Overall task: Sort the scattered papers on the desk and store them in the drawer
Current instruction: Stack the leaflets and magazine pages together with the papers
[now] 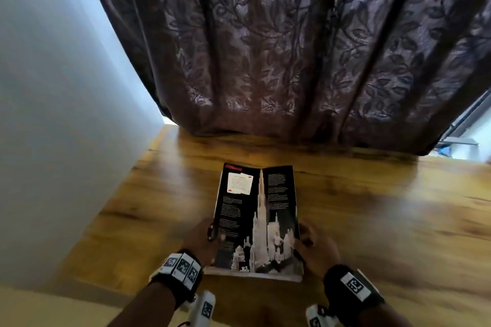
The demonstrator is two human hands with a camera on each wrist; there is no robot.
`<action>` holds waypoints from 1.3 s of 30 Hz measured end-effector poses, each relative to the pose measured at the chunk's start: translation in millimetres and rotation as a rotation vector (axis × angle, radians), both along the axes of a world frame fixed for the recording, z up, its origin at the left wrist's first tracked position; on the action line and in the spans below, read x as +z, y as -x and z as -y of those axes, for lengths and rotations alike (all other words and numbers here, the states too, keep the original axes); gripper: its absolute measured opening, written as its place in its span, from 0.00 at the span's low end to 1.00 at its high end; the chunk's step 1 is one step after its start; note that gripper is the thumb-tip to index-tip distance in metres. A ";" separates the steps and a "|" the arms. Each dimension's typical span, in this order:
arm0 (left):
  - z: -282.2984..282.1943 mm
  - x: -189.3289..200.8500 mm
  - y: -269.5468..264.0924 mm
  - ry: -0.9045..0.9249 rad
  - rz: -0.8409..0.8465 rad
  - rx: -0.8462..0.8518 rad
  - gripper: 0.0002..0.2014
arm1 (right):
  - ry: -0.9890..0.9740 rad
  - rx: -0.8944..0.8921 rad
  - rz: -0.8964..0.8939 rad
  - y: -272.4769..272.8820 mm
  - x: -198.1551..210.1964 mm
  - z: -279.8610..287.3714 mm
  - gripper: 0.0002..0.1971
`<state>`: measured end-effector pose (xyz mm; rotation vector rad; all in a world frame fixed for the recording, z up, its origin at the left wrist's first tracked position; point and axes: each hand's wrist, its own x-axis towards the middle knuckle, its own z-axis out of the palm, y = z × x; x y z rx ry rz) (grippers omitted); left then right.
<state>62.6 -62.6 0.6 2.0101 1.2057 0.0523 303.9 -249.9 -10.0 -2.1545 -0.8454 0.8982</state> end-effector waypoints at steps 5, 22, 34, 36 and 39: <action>-22.6 -7.3 7.7 -0.139 -0.090 0.028 0.09 | 0.079 -0.062 0.167 10.3 -3.4 -2.8 0.22; -40.7 2.3 -37.9 0.174 0.070 0.044 0.08 | 0.173 -0.082 0.260 38.0 -4.0 -2.9 0.36; -47.4 3.1 -25.4 0.262 0.286 -0.102 0.23 | -0.157 -0.264 -0.065 33.9 12.1 -10.0 0.28; -43.7 12.3 -25.2 0.296 0.383 -0.136 0.22 | -0.300 -0.331 -0.220 34.3 31.6 -15.0 0.20; -37.6 32.7 -27.3 0.245 0.541 -0.175 0.20 | -0.425 -0.411 -0.241 35.3 60.6 -17.5 0.07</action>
